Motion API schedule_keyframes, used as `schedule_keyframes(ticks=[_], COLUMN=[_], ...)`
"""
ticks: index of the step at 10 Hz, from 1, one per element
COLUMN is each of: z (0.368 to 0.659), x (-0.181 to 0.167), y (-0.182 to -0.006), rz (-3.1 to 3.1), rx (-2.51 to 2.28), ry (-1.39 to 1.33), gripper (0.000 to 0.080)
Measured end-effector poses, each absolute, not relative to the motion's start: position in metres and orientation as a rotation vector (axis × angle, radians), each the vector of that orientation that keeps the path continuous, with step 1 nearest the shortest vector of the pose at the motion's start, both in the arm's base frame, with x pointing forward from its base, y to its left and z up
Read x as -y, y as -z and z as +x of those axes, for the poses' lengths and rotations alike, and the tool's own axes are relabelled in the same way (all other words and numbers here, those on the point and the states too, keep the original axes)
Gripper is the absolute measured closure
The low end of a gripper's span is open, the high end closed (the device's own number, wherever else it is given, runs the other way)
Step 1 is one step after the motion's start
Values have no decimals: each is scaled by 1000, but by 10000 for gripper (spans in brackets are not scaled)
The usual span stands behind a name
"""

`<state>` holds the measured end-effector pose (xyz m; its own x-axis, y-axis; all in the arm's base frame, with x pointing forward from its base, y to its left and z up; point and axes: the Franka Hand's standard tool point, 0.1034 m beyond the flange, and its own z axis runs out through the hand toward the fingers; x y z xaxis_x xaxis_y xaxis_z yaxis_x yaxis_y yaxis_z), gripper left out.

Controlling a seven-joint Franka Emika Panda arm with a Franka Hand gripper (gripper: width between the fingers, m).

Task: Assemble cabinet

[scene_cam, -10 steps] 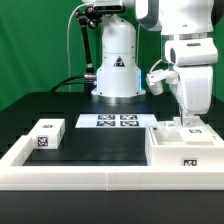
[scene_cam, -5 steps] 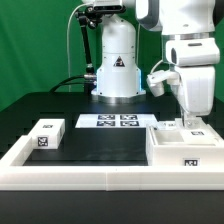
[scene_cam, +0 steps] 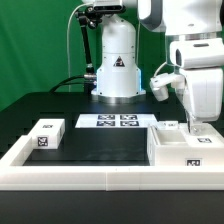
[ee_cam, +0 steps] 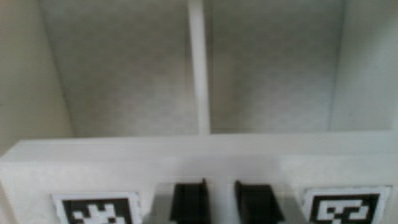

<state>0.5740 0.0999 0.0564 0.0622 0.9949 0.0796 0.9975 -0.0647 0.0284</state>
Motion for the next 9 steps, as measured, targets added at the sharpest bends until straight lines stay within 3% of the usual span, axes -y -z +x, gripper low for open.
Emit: schedule_keyframes(ticks=[9], z=[577], x=[-100], y=[-55], rz=[-2218], rx=[2130], ry=[27], gripper=[725])
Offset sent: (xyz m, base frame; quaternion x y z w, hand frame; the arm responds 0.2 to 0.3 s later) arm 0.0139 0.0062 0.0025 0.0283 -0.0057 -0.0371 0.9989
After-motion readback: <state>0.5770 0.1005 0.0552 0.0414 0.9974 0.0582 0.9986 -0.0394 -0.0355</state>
